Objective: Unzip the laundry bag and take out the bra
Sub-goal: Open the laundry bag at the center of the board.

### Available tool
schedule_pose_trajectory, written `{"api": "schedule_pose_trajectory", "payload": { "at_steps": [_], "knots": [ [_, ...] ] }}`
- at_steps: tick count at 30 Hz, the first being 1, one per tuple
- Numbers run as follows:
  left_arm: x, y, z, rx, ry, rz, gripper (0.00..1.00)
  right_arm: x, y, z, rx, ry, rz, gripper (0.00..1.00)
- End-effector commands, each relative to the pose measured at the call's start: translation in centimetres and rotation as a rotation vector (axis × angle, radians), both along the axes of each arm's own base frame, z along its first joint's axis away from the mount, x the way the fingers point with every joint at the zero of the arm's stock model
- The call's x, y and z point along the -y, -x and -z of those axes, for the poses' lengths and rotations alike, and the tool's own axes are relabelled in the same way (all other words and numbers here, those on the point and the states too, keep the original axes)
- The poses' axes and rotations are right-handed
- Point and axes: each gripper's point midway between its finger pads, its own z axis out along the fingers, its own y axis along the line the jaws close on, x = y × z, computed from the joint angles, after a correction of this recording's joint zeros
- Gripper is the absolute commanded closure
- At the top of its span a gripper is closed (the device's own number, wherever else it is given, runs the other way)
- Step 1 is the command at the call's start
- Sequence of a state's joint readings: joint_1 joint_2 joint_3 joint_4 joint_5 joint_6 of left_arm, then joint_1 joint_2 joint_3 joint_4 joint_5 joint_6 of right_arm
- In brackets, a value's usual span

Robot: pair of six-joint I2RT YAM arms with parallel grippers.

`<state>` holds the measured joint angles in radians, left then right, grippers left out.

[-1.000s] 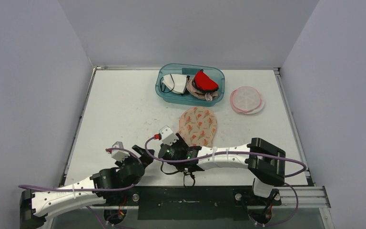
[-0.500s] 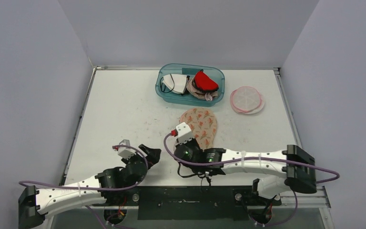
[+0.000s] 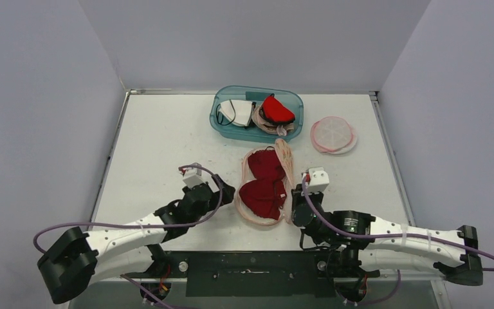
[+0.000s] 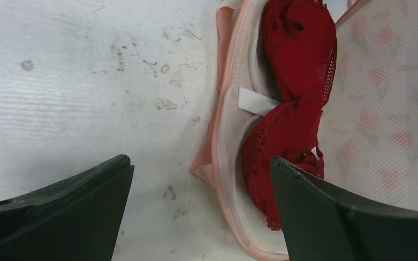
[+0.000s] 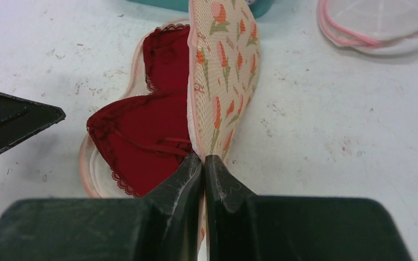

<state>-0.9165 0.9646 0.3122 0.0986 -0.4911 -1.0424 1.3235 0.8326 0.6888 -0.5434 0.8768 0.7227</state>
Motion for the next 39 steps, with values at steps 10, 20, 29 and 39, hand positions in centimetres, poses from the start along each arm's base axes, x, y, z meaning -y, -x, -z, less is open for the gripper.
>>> {"api": "schedule_pose_trajectory", "payload": {
  "at_steps": [10,20,29,39],
  "knots": [
    [5.0,-6.4,-1.7,0.031,-0.014,0.183,0.02,7.3,1.0,1.0,-0.016,-0.312,0.244,0.77],
    [4.8,-7.2,-0.7,-0.007,-0.018,0.175,0.06,6.3,1.0,-4.0,0.017,-0.307,0.16,0.24],
    [4.6,-7.5,-0.5,-0.018,-0.011,0.173,0.05,-0.2,0.4,-7.9,0.057,-0.202,-0.046,0.18],
    [7.1,-8.6,0.9,-0.05,0.048,0.298,0.11,-4.7,1.7,0.5,-0.029,-0.278,-0.192,0.19]
  ]
}}
